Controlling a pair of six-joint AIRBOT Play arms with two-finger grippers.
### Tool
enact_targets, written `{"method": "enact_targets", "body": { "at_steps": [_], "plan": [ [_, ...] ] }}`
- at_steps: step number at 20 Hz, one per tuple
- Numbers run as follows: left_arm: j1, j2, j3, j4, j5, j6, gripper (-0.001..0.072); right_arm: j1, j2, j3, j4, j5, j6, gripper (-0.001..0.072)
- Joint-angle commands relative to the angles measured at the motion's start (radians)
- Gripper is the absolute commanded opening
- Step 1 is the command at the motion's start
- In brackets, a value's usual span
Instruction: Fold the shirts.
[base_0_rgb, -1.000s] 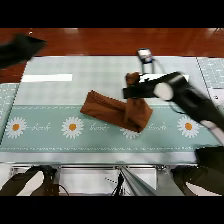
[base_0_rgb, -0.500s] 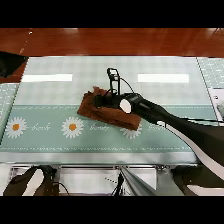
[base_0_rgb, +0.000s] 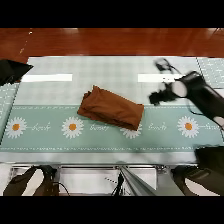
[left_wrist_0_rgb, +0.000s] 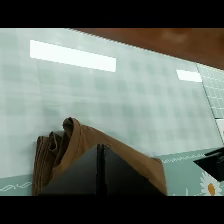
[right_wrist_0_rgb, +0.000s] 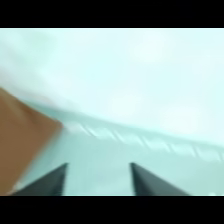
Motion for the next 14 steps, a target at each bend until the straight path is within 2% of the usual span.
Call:
{"method": "enact_targets", "body": {
  "at_steps": [1,3,4,9,12,13,14],
  "plan": [
    [0.000,-0.001,-0.001,0.027,-0.030,0.002,0.0026,-0.266,0.108,-0.246,0.411,-0.005,-0.103,0.0608],
    [0.001,-0.001,-0.001,0.027,-0.033,0.002,0.0026,-0.321,0.113,-0.371,0.731,-0.127,-0.215,0.0607],
    [0.000,-0.001,-0.001,0.027,-0.035,0.001,0.0025,-0.315,0.111,-0.412,0.834,-0.199,-0.244,0.0608],
    [0.000,-0.001,-0.001,0.027,-0.047,-0.002,0.0026,-0.132,0.022,-0.454,1.088,-0.503,-0.248,0.0607],
    [0.000,-0.001,-0.001,0.027,-0.047,-0.002,0.0025,-0.013,-0.093,-0.454,1.228,-0.588,-0.249,0.0607],
    [0.000,-0.001,-0.001,0.027,-0.047,-0.002,0.0025,0.013,-0.126,-0.453,1.256,-0.590,-0.262,0.0581],
    [0.000,-0.001,-0.001,0.027,-0.047,-0.002,0.0025,0.026,-0.143,-0.450,1.273,-0.585,-0.303,0.0436]
  ]
}}
